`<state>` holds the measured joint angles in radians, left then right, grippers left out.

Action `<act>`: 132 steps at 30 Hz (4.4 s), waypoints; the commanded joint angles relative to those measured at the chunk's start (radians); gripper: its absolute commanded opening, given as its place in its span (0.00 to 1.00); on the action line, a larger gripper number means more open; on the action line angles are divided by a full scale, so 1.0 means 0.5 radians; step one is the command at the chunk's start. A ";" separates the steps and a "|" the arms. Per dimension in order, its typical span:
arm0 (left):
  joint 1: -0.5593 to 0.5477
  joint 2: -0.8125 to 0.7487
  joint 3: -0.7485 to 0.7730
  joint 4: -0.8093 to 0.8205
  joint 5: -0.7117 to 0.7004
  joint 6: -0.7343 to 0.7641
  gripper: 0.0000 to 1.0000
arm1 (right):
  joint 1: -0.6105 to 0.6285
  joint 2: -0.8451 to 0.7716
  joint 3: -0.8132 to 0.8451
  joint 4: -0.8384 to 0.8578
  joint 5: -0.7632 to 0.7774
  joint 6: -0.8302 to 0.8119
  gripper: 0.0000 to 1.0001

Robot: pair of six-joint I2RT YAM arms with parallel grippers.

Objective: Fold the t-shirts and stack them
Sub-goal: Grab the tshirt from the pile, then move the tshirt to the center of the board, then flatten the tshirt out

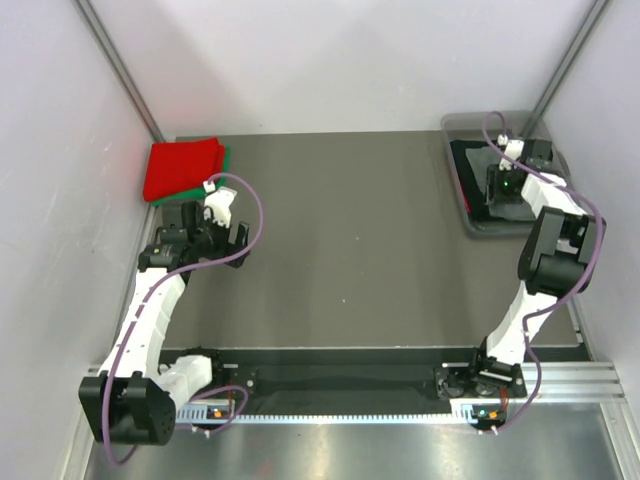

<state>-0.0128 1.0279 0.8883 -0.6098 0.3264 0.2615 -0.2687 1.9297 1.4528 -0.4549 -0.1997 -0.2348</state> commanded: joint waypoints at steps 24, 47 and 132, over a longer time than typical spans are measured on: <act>0.084 0.043 0.034 -0.001 0.099 -0.029 0.89 | -0.082 0.120 0.273 0.115 -0.125 0.101 0.41; 0.111 0.055 0.034 0.005 0.203 -0.038 0.91 | 0.111 -1.041 -0.163 0.388 -0.033 -0.339 0.00; -0.851 1.042 0.675 -0.216 0.001 0.210 0.74 | 1.415 -1.390 -0.258 0.042 0.550 -1.270 0.00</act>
<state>-0.3618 1.4857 1.1709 -0.7063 0.3851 0.3195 0.4858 1.1713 1.3563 -0.4553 0.0502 -0.8787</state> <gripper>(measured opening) 0.754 0.010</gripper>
